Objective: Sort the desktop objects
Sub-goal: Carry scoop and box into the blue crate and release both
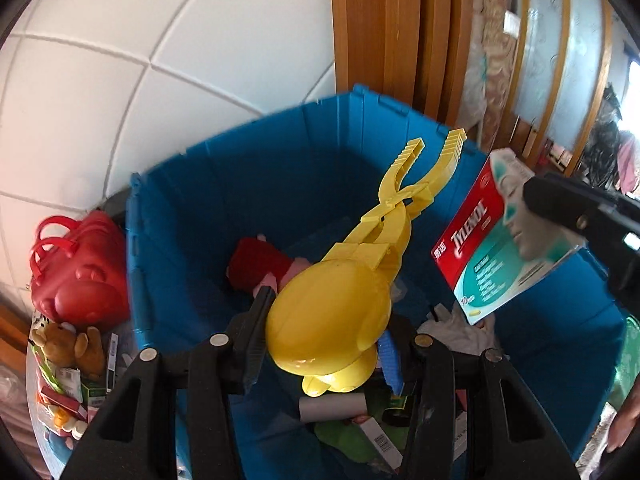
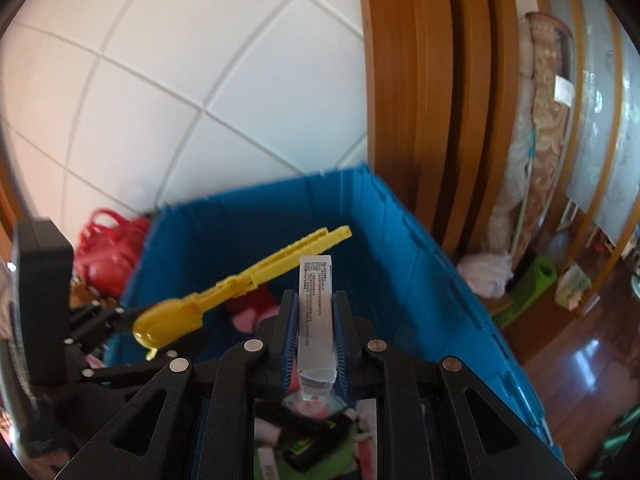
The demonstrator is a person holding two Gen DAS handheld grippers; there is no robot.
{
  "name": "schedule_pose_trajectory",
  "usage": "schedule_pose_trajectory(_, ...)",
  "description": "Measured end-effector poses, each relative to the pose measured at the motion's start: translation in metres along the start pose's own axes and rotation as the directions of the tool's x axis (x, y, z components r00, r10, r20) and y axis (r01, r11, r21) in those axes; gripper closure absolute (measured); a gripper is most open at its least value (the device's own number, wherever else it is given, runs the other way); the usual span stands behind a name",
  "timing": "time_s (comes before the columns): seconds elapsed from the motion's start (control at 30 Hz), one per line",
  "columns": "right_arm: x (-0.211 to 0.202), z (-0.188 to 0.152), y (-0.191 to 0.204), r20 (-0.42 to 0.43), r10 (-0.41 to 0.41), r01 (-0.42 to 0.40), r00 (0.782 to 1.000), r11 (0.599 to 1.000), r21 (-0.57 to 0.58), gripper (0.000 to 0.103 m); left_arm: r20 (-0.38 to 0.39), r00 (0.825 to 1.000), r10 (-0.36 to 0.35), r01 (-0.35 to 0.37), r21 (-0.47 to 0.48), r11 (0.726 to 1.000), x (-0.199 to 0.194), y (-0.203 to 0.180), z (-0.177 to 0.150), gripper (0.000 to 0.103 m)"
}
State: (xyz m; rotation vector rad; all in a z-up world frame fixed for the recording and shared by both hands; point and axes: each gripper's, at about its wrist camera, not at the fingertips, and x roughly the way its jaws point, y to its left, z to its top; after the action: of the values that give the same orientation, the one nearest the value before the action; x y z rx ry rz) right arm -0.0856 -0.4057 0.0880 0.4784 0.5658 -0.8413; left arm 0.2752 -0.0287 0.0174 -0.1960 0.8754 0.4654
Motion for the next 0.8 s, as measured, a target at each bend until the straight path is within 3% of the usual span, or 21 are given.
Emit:
schedule_pose_trajectory(0.2, 0.038, -0.011, -0.005, -0.081, -0.071, 0.07, 0.994, 0.997, -0.025, 0.086, -0.09, 0.996, 0.006, -0.007, -0.017, 1.0, 0.032, -0.003, -0.006, 0.056)
schedule_pose_trajectory(0.43, 0.054, -0.017, -0.01, -0.092, -0.14, 0.136, 0.986, 0.99, -0.045, 0.085, -0.129, 0.991, 0.02, -0.023, -0.016, 1.0, 0.048, -0.002, -0.006, 0.054)
schedule_pose_trajectory(0.6, 0.062, -0.015, -0.015, -0.092, -0.176, 0.172, 0.98, 0.984, -0.051, 0.083, -0.11, 0.993, 0.034, -0.034, 0.0, 0.999, 0.046, -0.003, -0.004, 0.03)
schedule_pose_trajectory(0.63, 0.063, -0.015, -0.016, -0.092, -0.18, 0.176, 0.979, 0.983, -0.051, 0.077, -0.104, 0.994, 0.035, -0.035, 0.0, 0.999, 0.045, -0.002, -0.004, 0.028)
schedule_pose_trajectory(0.7, 0.062, -0.014, -0.016, -0.09, -0.197, 0.194, 0.976, 0.98, -0.051, 0.054, -0.096, 0.995, 0.037, -0.038, -0.002, 0.999, 0.041, -0.001, -0.004, 0.027)
schedule_pose_trajectory(0.73, 0.061, -0.013, -0.017, -0.086, -0.207, 0.203, 0.975, 0.978, -0.049, 0.028, -0.094, 0.995, 0.037, -0.038, -0.001, 0.999, 0.04, -0.001, -0.004, 0.027)
schedule_pose_trajectory(0.77, 0.059, -0.013, -0.018, -0.078, -0.217, 0.214, 0.973, 0.976, -0.046, 0.011, -0.092, 0.995, 0.037, -0.038, -0.002, 0.999, 0.038, 0.0, -0.004, 0.027)
schedule_pose_trajectory(0.8, 0.057, -0.013, -0.019, -0.072, -0.228, 0.225, 0.971, 0.973, -0.044, 0.008, -0.088, 0.995, 0.035, -0.035, -0.003, 0.999, 0.036, 0.001, -0.004, 0.027)
